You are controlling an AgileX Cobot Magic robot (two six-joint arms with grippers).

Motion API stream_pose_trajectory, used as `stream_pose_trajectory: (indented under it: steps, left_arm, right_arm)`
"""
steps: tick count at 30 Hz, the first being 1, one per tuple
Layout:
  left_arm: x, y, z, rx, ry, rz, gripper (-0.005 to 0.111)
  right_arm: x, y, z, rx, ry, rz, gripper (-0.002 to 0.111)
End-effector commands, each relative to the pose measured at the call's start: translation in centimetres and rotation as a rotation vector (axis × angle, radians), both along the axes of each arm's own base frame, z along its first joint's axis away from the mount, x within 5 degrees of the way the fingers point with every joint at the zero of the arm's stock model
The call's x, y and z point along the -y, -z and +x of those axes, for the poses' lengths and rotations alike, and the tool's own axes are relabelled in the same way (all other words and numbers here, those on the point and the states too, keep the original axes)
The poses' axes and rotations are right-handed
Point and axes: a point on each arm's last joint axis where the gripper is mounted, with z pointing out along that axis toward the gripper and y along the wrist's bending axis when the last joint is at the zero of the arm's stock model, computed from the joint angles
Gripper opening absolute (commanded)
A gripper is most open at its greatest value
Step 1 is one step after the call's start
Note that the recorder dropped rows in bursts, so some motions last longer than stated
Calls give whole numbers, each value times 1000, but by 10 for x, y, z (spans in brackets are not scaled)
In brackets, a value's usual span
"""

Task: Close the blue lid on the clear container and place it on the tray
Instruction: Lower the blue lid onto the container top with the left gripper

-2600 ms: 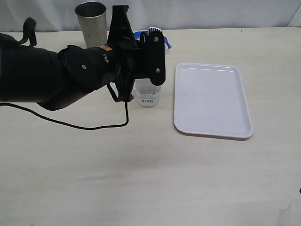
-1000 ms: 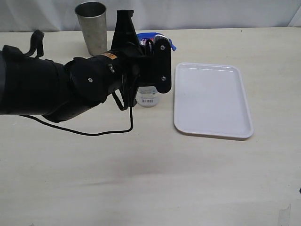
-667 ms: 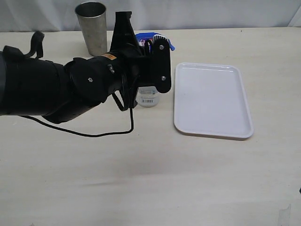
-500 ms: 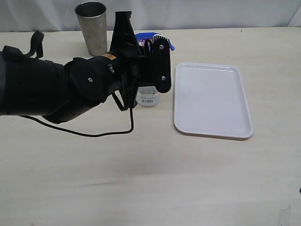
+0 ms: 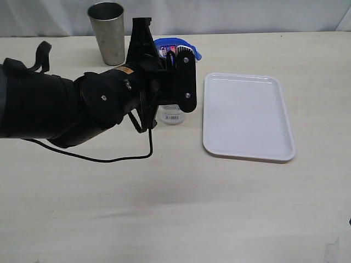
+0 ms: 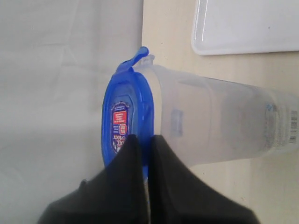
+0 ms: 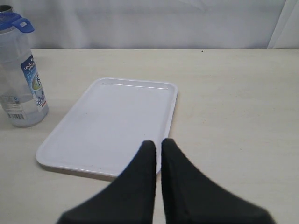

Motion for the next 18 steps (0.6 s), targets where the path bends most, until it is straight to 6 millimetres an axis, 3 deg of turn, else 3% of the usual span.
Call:
stream_pose_trajectory:
  steps: [1, 7, 18]
  left_arm:
    - [0, -2, -3, 3, -1, -8, 0]
    - [-2, -14, -5, 15, 4, -38, 0]
    - [1, -10, -9, -44, 31, -46, 0]
  right_arm:
    - [1, 1, 0, 5, 5, -13, 4]
    - [1, 1, 0, 5, 5, -13, 4]
    - [1, 1, 0, 5, 5, -13, 4]
